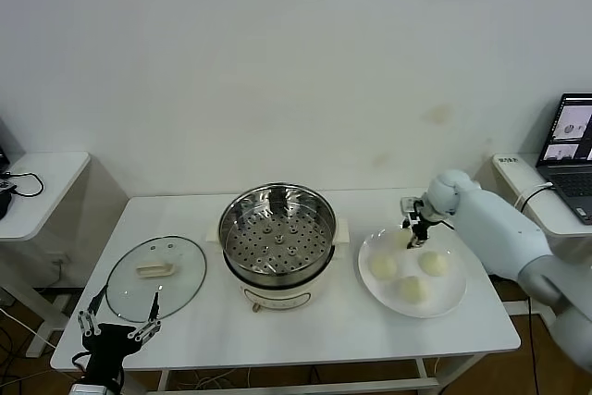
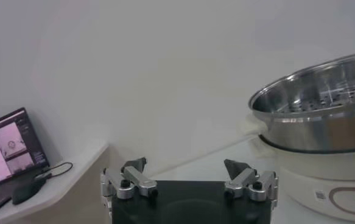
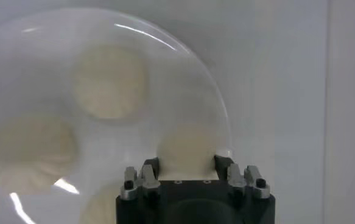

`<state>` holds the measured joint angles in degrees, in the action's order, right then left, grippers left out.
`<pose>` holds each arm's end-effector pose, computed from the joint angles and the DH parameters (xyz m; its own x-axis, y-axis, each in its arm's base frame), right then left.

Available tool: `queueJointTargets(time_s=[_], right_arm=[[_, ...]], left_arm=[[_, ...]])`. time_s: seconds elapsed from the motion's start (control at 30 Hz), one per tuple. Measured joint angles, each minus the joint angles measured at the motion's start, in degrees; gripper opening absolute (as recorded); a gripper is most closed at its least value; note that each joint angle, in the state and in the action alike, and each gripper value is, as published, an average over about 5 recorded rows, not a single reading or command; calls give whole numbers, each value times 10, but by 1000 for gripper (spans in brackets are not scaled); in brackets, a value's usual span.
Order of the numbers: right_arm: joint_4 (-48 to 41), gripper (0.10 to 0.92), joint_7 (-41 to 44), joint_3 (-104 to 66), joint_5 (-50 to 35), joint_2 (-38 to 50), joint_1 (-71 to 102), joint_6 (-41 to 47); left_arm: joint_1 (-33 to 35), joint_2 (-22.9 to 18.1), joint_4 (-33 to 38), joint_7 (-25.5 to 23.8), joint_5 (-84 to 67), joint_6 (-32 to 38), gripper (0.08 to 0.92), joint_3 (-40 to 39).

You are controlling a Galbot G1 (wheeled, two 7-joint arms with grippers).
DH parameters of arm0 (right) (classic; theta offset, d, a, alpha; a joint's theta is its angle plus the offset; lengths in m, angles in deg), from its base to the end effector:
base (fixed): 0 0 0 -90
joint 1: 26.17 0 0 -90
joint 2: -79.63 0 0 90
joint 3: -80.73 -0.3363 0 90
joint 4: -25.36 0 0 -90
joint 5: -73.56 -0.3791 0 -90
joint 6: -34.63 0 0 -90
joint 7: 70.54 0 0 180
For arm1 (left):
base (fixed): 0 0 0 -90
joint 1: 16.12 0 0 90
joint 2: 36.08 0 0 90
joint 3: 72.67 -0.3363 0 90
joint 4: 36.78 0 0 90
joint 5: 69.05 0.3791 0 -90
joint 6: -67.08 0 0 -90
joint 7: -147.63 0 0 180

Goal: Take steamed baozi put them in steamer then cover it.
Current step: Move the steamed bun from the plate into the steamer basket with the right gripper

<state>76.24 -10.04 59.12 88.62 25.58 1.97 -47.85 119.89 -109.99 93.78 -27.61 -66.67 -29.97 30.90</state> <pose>0.6035 -0.1165 -0.1999 -0.3044 -0.0815 0.9491 -0.9498 -0.0503 -0.3089 0.1459 0.0898 -0.2483 -0.9831 -0.1158 0.1418 -0.0486 0.9119 0.4075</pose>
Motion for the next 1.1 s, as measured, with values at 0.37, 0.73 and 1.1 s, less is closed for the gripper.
queueJointTargets(time_s=[0.37, 0.73, 1.1], right_arm=[[99, 577, -2, 87, -114, 36, -120, 27], [123, 581, -31, 182, -223, -36, -241, 22], [99, 586, -63, 267, -249, -158, -274, -43]], left_arm=[[-10, 10, -7, -2, -12, 0, 823, 0], [-20, 9, -9, -2, -17, -1, 823, 0], [-20, 3, -10, -1, -18, 1, 823, 5]])
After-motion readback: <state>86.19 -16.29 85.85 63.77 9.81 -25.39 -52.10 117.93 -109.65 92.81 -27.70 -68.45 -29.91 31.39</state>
